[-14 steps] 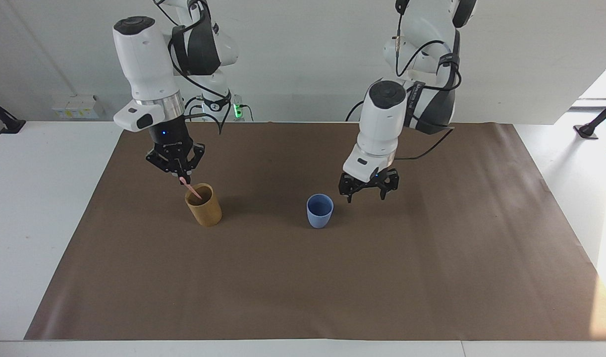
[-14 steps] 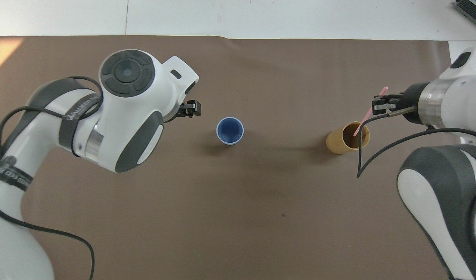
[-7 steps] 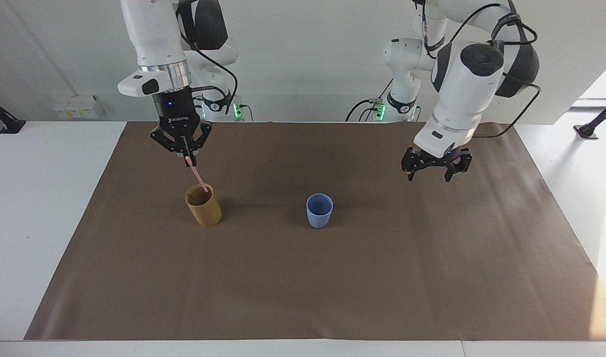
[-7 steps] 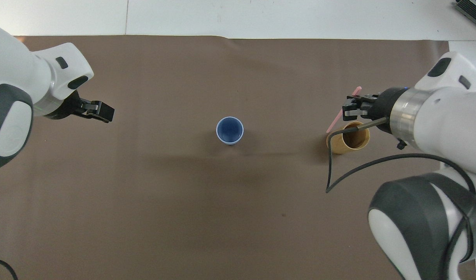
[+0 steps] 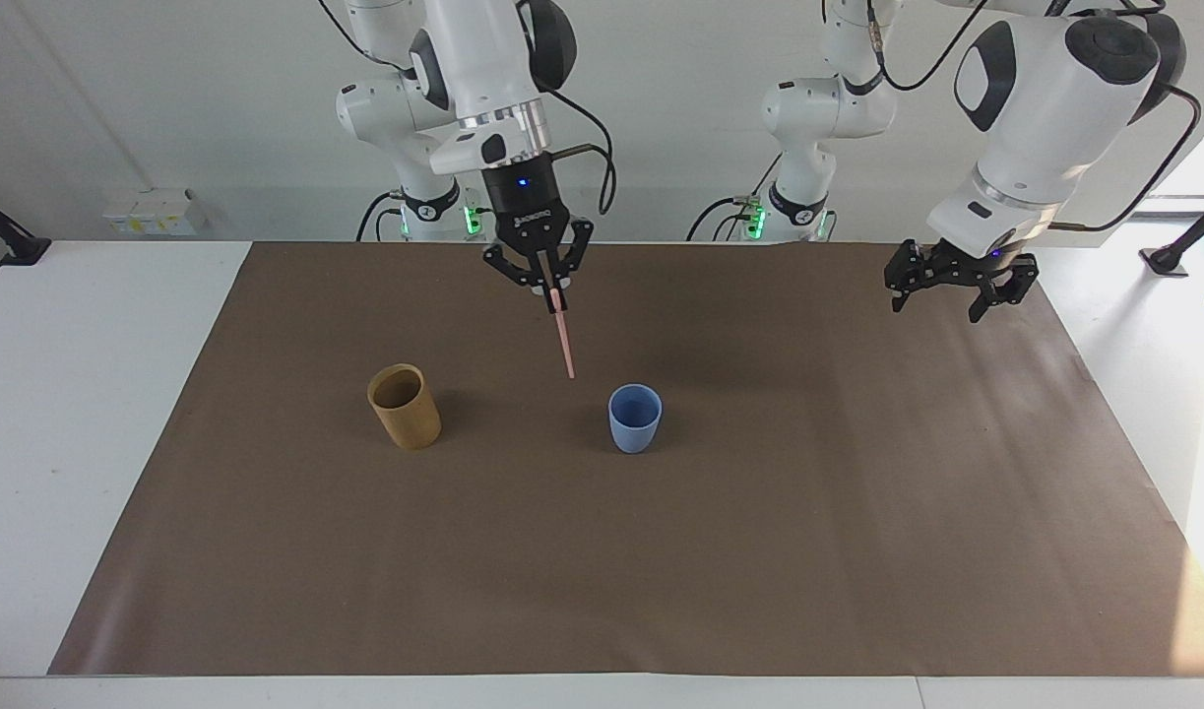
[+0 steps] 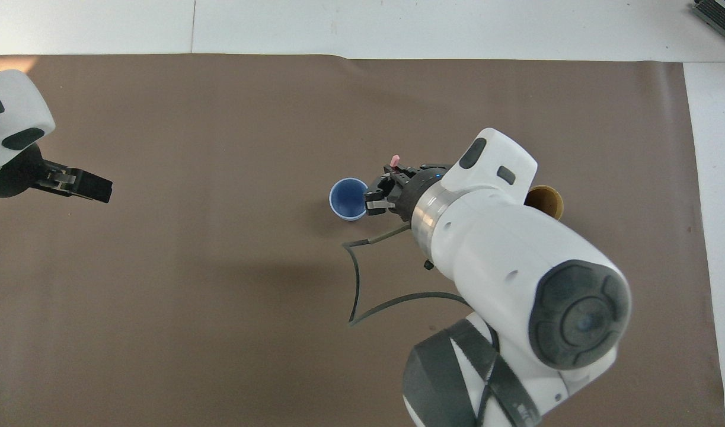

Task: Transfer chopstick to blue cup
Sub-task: 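Carry the pink stick over the blue cup and lower it in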

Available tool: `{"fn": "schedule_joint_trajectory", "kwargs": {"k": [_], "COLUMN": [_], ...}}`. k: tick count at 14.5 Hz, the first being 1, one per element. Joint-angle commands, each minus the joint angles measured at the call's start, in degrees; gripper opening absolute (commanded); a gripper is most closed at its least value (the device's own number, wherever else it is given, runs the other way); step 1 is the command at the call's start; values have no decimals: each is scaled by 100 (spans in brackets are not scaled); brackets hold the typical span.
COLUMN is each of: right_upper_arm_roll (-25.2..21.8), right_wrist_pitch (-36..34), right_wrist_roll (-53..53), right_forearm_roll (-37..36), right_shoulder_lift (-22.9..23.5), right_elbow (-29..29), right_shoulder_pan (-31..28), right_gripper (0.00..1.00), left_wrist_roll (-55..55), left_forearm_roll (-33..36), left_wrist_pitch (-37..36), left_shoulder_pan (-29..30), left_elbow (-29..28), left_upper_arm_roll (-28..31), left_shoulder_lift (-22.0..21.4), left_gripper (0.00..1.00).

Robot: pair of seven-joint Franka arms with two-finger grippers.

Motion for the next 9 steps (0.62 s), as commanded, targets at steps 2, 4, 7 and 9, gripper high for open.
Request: {"fn": "schedule_joint_trajectory", "kwargs": {"k": [2, 4, 7, 9], "right_upper_arm_roll": [-23, -23, -23, -23], "right_wrist_pitch": [192, 298, 543, 694], "right_wrist_roll": [788, 771, 797, 797], "right_forearm_roll": [-837, -847, -899, -961], "right_shoulder_lift": [597, 712, 1019, 1169], "right_elbow": [421, 385, 342, 271], "right_shoulder_pan": [282, 282, 317, 317], "right_gripper": [0, 0, 0, 0], "left_wrist_roll": [137, 189, 234, 234], "left_forearm_roll": [-260, -251, -260, -251], "left_wrist_pitch": [-351, -658, -624, -651], "left_shoulder_pan": [190, 225, 235, 182], "left_elbow": [36, 308, 248, 204], "left_upper_arm_roll": [10, 72, 107, 81], "left_shoulder_lift": [-283, -283, -335, -353], "left_gripper": [100, 100, 100, 100]}}
